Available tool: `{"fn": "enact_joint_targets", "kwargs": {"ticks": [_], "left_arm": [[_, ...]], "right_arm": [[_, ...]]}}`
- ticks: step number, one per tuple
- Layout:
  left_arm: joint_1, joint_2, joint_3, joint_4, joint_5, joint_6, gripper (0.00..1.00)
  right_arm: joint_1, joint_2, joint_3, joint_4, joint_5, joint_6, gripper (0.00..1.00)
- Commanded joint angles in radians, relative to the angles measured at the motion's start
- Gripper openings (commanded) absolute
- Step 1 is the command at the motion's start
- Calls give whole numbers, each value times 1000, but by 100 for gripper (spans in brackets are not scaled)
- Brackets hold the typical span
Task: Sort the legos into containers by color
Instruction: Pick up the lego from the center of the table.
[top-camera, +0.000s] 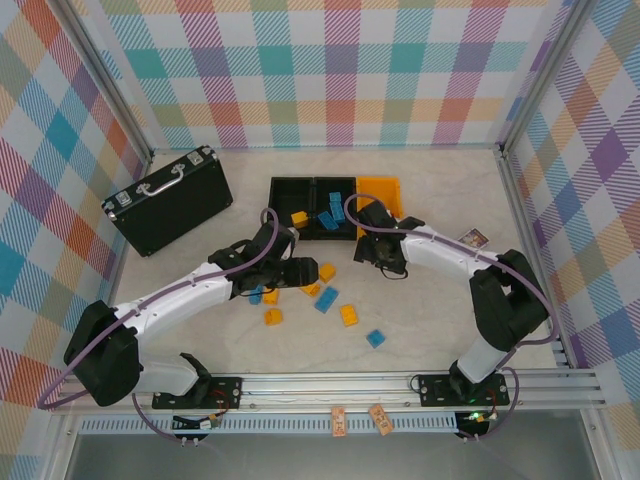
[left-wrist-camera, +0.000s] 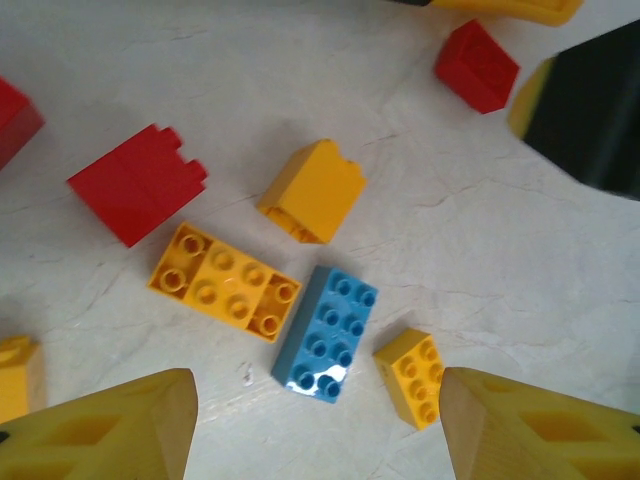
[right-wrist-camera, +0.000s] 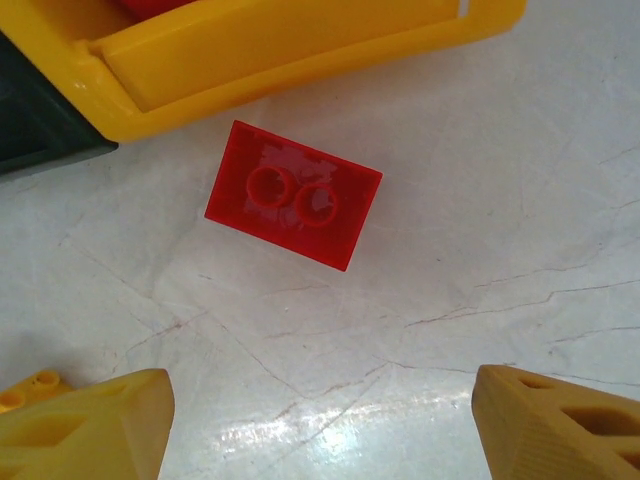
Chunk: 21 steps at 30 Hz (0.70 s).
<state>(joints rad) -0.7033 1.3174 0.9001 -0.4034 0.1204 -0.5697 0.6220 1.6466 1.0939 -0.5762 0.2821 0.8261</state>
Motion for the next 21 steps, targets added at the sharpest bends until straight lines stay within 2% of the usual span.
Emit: {"fn": "enact_joint_targets", "kwargs": {"ticks": [1,6,21], "left_arm": [[8,-35,-11,64,53,36,66],[9,-27,-7,54,56,40,66],[10,-33,-2,5,25,39,65]], "right_arm": [[6,22,-15,104,29,64,78],[4,82,-2,154,34,77,79],[-33,245,110,154,78,99,77]]}}
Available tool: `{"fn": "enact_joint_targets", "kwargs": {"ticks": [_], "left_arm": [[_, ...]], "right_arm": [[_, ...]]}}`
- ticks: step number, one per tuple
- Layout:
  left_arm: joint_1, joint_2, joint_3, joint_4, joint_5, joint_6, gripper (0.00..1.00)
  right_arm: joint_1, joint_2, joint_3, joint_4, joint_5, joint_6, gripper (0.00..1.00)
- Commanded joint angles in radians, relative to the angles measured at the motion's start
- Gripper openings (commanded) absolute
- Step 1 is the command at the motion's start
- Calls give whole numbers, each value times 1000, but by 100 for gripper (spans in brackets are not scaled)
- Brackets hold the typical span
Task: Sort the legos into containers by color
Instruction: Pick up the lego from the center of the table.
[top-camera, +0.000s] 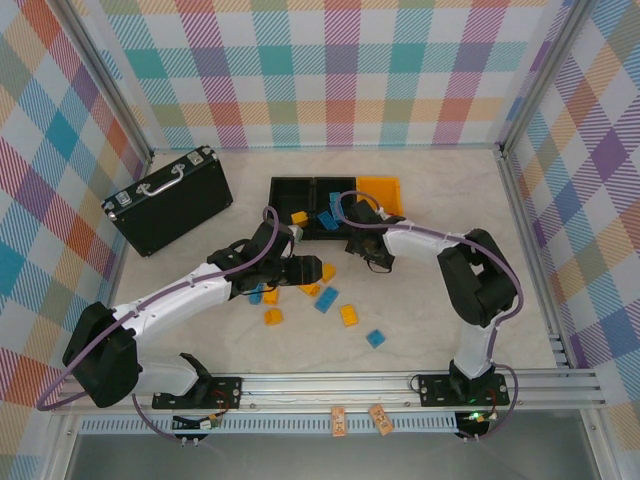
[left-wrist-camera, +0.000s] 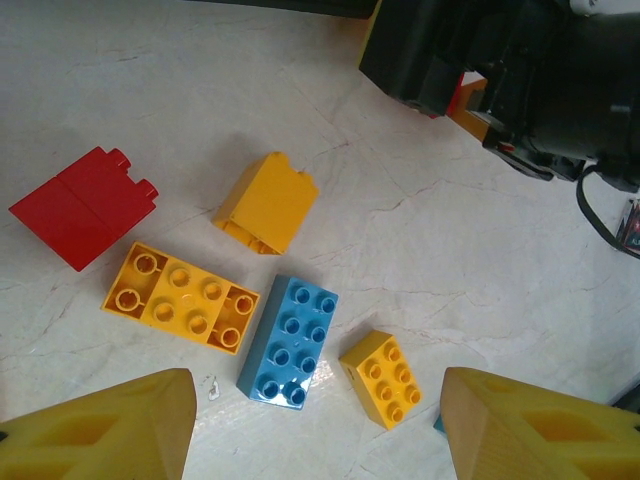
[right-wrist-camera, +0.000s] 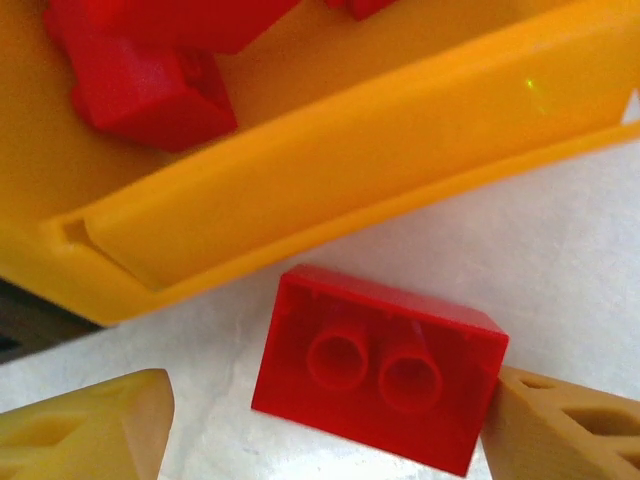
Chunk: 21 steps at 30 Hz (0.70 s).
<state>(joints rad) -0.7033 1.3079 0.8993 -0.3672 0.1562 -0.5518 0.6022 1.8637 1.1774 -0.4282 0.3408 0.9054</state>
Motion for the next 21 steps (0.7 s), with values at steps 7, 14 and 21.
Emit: {"fn": "enact_joint_targets", "kwargs": {"ticks": [7,14,21], "left_arm": [[9,-24,-2,-40,-20,19,65],[8,-6,-1,-27,-14,18,65],[9,30,8,8,3,24,65]], "right_arm": [[-21,33,21,-11,16,12,56],[-21,-55,-41,-40,27,-20,38],[-26,-219,-59,-108,2,-120,37]]}}
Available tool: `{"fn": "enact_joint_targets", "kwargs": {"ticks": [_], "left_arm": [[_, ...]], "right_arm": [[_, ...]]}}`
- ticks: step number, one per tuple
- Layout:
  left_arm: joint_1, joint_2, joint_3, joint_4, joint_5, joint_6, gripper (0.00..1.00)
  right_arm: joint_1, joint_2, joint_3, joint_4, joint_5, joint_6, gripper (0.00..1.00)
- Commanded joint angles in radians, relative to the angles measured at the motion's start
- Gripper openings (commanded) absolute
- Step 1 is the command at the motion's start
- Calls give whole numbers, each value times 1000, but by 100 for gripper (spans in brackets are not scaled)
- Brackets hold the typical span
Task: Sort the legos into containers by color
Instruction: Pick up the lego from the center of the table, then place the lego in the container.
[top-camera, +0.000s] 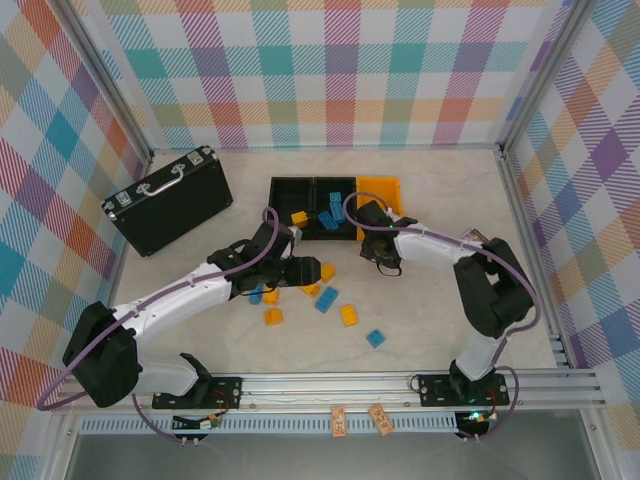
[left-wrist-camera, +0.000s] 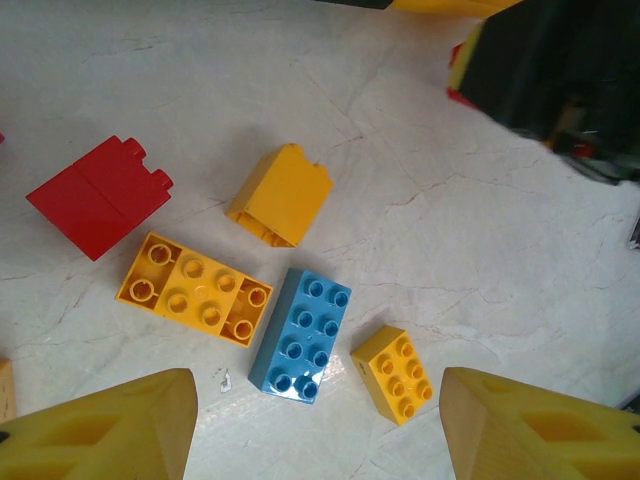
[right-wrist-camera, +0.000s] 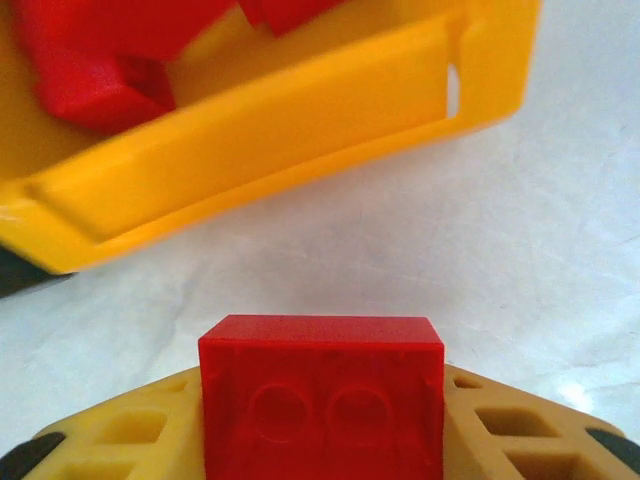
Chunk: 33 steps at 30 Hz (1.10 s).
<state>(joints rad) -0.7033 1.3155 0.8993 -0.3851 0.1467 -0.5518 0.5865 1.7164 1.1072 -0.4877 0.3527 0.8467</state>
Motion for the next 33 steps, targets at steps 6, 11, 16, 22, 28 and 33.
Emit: {"fn": "enact_joint_targets", "kwargs": {"ticks": [6,11,16,22,28,33], "left_arm": [[8,61,27,67,30,23,65],[8,69,40,94,24,14,65],[-1,60,37,83,8,12,65],[-4,31,21,66,-16,3,65],[-6,17,11,58,-31,-5,65],[-10,16,6,55,-36,-9,65]], "right_arm": [[-67,-96,108,-102,-92,-126,39],[-120,-17,240,-131,-146,-172,40],[-168,108,392,-160,-189,-196,40],[-203,268,580,-219,-236,-218,41],[-230,407,728,-271,-256,-227,42],[-244,492,822,-307,-263,-233,42]]}}
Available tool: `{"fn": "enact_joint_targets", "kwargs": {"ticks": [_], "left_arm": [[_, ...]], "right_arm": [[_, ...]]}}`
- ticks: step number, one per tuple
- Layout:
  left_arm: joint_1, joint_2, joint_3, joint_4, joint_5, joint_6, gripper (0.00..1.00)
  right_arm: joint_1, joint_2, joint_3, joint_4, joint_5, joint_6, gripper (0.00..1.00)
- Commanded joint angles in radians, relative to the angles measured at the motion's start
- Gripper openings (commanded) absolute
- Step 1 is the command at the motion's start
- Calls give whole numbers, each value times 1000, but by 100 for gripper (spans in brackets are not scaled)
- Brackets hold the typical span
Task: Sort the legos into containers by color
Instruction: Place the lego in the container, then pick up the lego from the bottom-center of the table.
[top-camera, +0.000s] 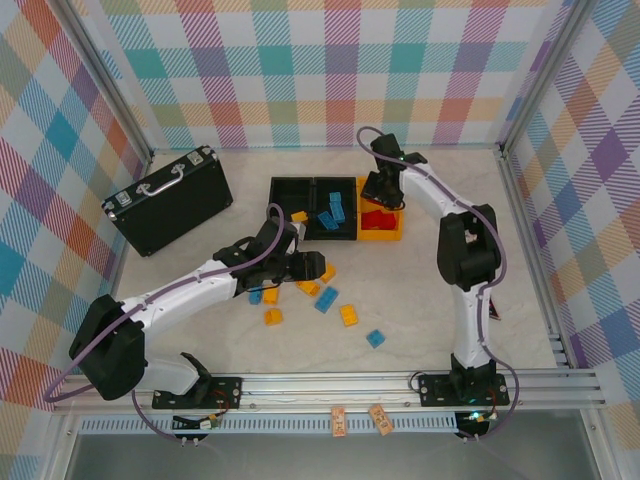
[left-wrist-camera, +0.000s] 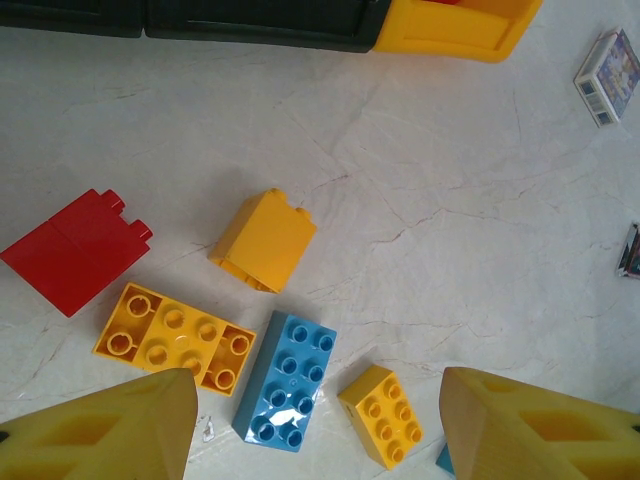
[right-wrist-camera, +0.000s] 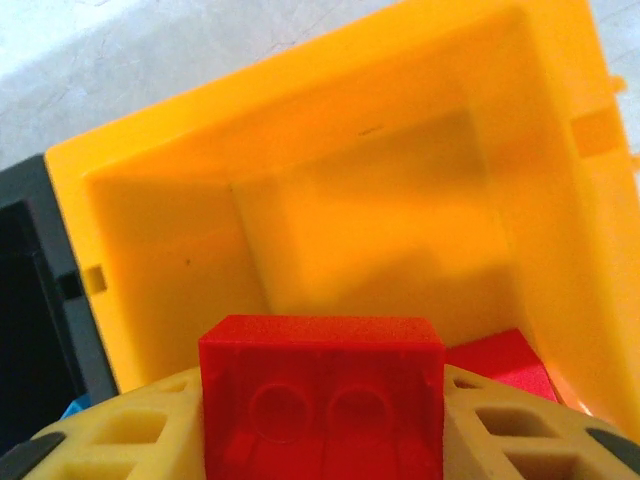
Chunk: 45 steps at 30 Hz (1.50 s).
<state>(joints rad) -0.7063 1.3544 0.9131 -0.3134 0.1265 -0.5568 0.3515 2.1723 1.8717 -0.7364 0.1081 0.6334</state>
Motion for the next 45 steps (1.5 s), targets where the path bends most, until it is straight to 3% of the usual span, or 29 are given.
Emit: {"fn": "enact_joint_targets", "kwargs": {"ticks": [1,10,18,36,45], "left_arm": [[-7,-24,-9,-17,-17,-5,65],[-12,-21,-9,-19,-22,-8,65],[-10,-16,-3,-21,-28,-7,65],[-9,-26,-22,-64,-90,-45,66],[-9,-36,-35,-107,-82,-39,66]], "right_arm": [[-11,48,73,-64,-21,-22,43],[-17,94,136,-96,-22,-23,59],[-16,4,96,-73,-41,-42,59],[28,-439,-396,43,-137,-52,59],[102,-612,-640,22,-144,-34,59]]}}
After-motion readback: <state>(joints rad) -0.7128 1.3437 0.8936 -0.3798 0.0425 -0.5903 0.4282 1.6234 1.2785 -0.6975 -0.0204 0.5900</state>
